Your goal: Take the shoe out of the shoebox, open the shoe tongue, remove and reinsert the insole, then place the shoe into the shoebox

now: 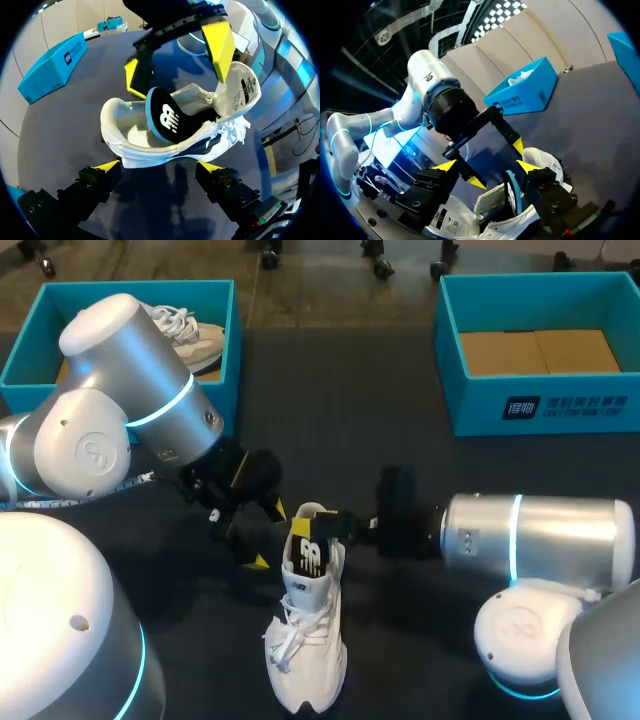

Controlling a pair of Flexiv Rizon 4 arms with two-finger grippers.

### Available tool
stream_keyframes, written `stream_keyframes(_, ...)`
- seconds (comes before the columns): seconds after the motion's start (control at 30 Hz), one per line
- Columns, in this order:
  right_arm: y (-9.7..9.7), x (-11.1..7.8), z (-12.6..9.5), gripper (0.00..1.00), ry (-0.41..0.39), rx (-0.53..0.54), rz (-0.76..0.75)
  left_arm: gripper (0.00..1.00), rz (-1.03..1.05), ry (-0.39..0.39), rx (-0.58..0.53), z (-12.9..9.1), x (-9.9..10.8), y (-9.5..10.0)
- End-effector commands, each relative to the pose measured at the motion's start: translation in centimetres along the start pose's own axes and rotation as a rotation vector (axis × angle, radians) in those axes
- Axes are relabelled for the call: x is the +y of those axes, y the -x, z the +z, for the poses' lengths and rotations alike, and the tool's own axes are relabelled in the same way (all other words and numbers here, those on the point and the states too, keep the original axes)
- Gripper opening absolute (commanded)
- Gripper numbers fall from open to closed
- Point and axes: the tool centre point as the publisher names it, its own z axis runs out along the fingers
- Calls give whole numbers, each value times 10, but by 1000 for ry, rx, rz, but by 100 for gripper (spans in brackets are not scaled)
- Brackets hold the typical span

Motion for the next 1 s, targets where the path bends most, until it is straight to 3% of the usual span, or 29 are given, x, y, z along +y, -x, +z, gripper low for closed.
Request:
stream_keyframes(0.03,0,19,-12,77,-343,-124,-20,100,1,-1,-2,1,1,-1)
stream_keyframes(0.27,18,38,-22,80,-554,-59,4,100,1,-1,-2,1,1,-1)
stream_keyframes(0.37,26,45,-28,96,-650,-1,17,100,1,-1,-2,1,1,-1)
stream_keyframes(0.53,36,55,-36,93,-789,-27,51,100,1,-1,-2,1,1,-1)
stream_keyframes(0.67,49,61,-40,99,-901,-20,93,100,9,9,-17,-4,3,1)
stream_keyframes(0.93,65,73,-48,87,-1053,-183,264,100,2,62,-43,-56,34,28)
stream_keyframes(0.97,66,75,-49,84,-1059,-197,274,100,7,67,-36,-62,39,29)
stream_keyframes(1.0,66,78,-50,73,-1060,-208,283,100,20,64,-23,-67,44,30)
